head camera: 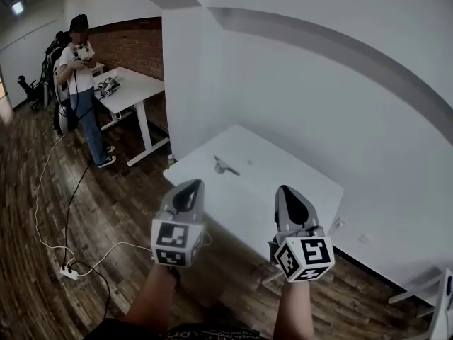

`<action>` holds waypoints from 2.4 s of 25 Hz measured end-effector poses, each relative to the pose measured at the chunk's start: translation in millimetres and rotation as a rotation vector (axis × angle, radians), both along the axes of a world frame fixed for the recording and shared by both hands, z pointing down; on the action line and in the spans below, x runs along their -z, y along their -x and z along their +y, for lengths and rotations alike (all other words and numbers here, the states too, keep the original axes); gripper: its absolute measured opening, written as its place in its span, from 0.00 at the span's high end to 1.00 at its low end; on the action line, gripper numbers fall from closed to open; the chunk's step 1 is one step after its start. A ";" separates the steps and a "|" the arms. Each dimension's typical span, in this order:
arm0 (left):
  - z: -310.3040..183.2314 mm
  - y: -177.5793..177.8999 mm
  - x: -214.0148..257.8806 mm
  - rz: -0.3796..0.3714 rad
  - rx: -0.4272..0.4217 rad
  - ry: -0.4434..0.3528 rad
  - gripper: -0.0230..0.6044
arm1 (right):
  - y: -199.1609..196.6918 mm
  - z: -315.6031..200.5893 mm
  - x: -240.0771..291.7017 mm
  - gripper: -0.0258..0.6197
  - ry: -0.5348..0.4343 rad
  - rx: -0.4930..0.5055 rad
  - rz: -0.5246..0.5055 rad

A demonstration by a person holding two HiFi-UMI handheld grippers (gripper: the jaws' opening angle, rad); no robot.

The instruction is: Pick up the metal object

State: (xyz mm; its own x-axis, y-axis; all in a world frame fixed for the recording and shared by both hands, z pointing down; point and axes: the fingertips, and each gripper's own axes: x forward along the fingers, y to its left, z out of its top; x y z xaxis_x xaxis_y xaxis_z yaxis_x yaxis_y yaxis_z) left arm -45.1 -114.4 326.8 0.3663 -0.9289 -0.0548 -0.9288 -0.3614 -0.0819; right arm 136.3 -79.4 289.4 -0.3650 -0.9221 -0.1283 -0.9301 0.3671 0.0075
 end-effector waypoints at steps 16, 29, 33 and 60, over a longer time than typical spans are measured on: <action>-175.6 -19.3 -14.8 -0.038 -0.019 0.033 0.97 | -20.2 -170.5 -10.6 0.94 0.011 -0.028 -0.009; -278.7 -47.2 -67.4 -0.067 -0.184 0.123 0.96 | -35.2 -262.6 -27.2 0.94 0.045 -0.077 0.020; -308.1 -60.5 -111.0 -0.056 -0.256 0.239 0.66 | -42.9 -278.5 -36.5 0.94 0.063 -0.094 0.022; -356.6 -103.2 -369.1 -0.413 -0.304 0.874 0.30 | -65.0 -302.6 -56.8 0.94 0.108 -0.169 0.017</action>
State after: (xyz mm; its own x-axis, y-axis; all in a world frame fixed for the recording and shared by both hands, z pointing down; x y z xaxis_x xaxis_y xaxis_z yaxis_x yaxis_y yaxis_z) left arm 58.1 -470.9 695.9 0.4310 -0.4473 0.7837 -0.7460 -0.6652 0.0307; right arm 201.3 -382.0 346.2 -0.2053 -0.9785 -0.0204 -0.9786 0.2055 -0.0070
